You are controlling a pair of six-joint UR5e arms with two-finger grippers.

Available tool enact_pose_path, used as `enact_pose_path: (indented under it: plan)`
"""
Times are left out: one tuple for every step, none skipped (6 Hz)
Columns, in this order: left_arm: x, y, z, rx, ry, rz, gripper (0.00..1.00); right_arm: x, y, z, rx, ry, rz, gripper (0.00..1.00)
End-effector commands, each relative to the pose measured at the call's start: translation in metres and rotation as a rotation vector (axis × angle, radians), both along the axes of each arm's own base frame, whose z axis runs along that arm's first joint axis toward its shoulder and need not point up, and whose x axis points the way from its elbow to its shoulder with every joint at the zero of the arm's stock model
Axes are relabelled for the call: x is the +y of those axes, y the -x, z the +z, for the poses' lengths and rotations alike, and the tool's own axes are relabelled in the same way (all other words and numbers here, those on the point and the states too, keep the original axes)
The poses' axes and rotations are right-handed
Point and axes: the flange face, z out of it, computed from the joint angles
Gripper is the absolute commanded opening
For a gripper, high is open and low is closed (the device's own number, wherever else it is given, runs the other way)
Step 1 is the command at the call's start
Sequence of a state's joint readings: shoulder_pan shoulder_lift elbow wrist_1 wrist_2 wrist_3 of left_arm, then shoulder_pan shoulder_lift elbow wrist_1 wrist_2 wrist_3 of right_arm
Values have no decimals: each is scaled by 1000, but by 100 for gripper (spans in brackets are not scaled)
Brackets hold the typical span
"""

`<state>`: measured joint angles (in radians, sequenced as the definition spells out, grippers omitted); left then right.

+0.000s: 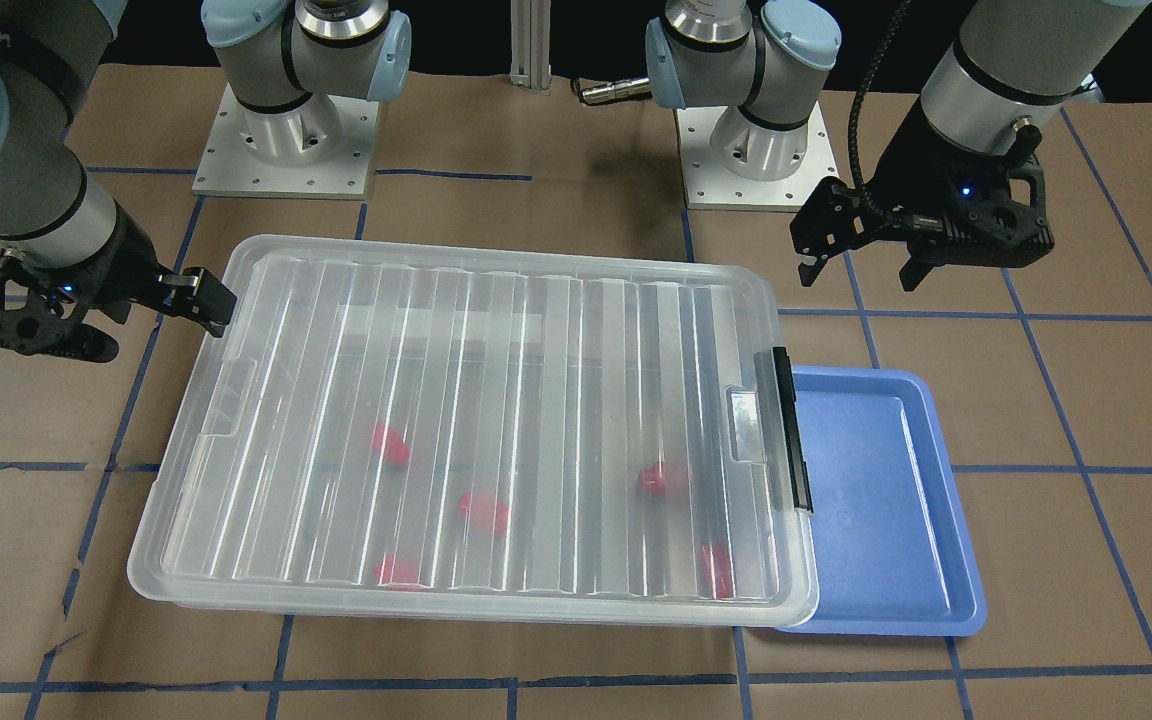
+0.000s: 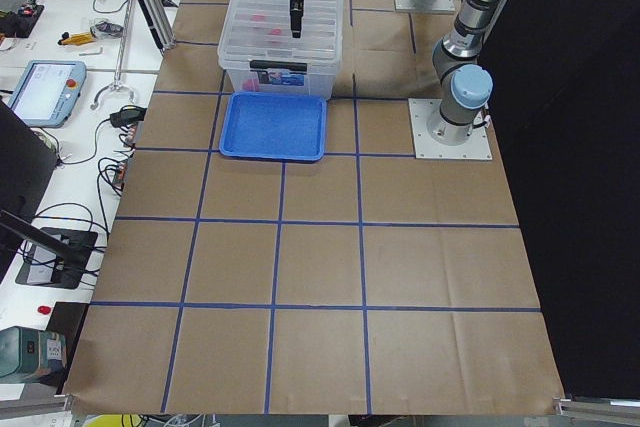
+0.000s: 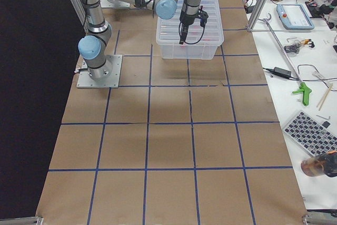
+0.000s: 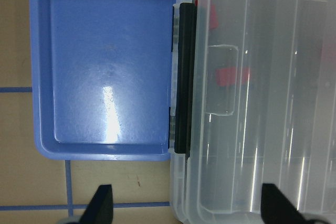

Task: Place red block in blue tray from box

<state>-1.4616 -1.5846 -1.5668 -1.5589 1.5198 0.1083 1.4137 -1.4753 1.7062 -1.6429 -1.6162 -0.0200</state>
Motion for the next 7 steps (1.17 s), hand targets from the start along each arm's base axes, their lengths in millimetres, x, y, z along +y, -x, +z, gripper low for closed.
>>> enact_pose_path:
  plan:
    - [-1,8,-6,-10,6,-19,98,7,2,-22,-1,-21,-5,100]
    - [-1,3,26,-30,97,-3,99,9,3,-28,-3,-31,-8,100]
    - [1,6,22,-47,58,1,99,9,3,-35,-1,-18,-8,100]
    - [11,17,14,-43,10,-34,99,9,9,-37,0,-7,-15,100]
    - [10,12,56,-46,95,-51,99,6,31,-37,-9,2,13,100]
    - [2,23,29,-48,30,-67,99,5,45,-37,-13,11,22,100]
    - [15,26,40,-40,17,-74,99,3,50,-38,-15,16,37,100]
